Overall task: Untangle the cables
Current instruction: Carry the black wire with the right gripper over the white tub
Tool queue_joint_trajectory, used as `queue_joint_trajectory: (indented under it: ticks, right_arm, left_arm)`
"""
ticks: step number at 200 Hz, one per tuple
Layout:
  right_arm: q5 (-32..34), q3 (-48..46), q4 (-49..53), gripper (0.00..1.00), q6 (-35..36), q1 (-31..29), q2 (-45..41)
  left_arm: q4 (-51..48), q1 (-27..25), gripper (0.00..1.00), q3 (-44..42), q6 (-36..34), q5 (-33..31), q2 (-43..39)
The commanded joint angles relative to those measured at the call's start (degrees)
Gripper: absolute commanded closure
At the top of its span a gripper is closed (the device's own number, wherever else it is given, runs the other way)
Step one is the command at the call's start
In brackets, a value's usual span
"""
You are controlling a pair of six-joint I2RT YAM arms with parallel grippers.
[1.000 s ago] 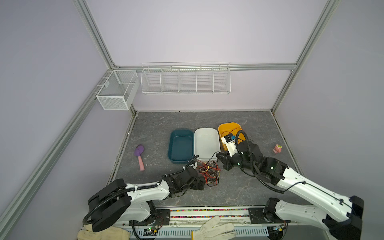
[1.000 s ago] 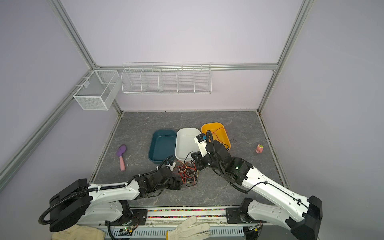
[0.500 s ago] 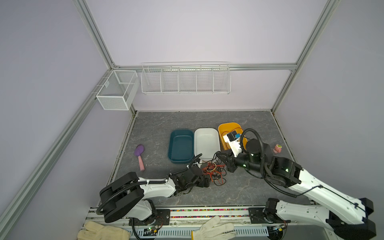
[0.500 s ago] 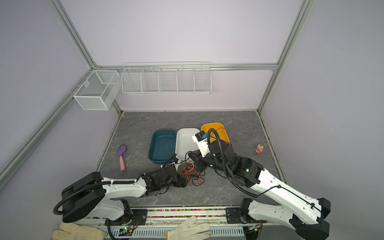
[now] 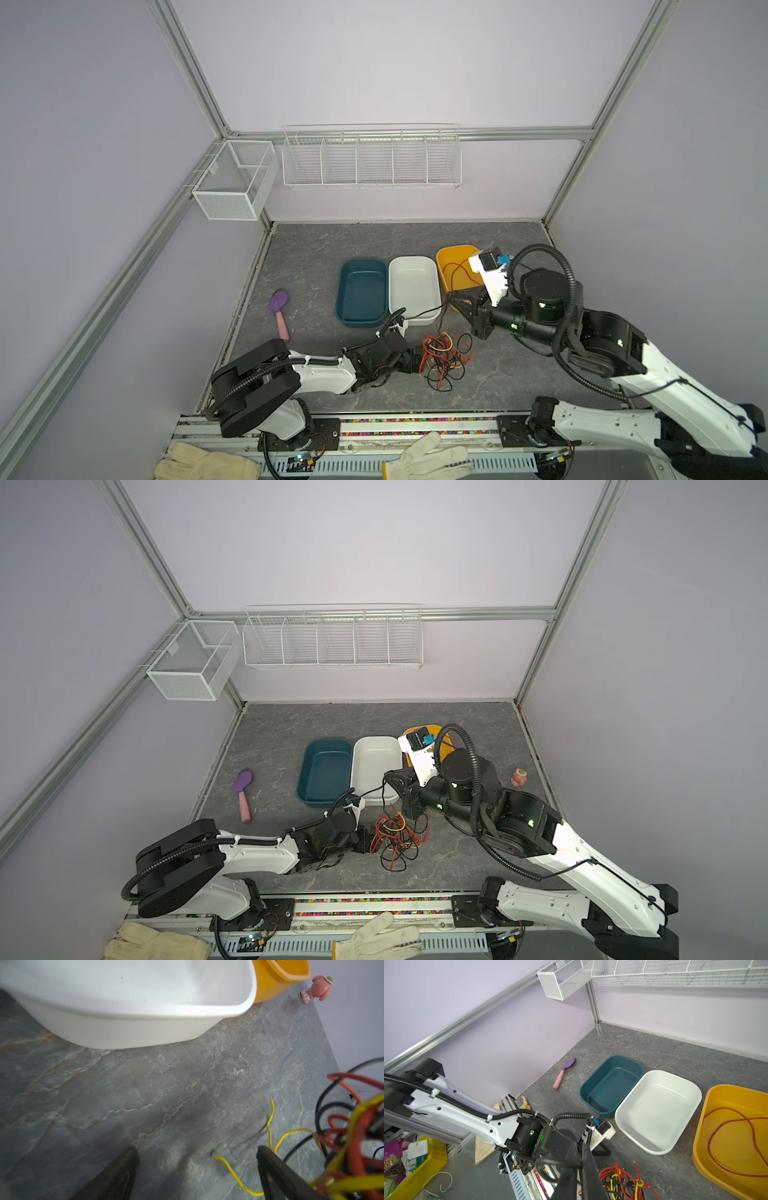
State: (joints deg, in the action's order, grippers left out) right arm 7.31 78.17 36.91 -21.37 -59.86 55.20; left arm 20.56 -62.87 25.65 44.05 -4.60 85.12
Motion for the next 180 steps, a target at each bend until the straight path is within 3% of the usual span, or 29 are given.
queue_joint_trajectory:
  ticks: [1, 129, 180]
  right_arm:
    - [0.81, 4.20, 1.68, 0.93, 0.81, -0.50, 0.20]
    - [4.88, 24.55, 11.49, 0.93, 6.45, -0.51, 7.30]
    - [9.29, 26.05, 12.24, 0.93, 10.55, -0.20, 9.46]
  left_arm:
    - [-7.40, -0.55, 0.10, -1.62, 2.64, 2.77, 3.77]
    - [-6.21, -0.93, 0.12, -2.79, 2.83, 2.95, 5.28]
    - [-16.43, -0.92, 0.11, -0.51, -0.07, -1.49, -1.52]
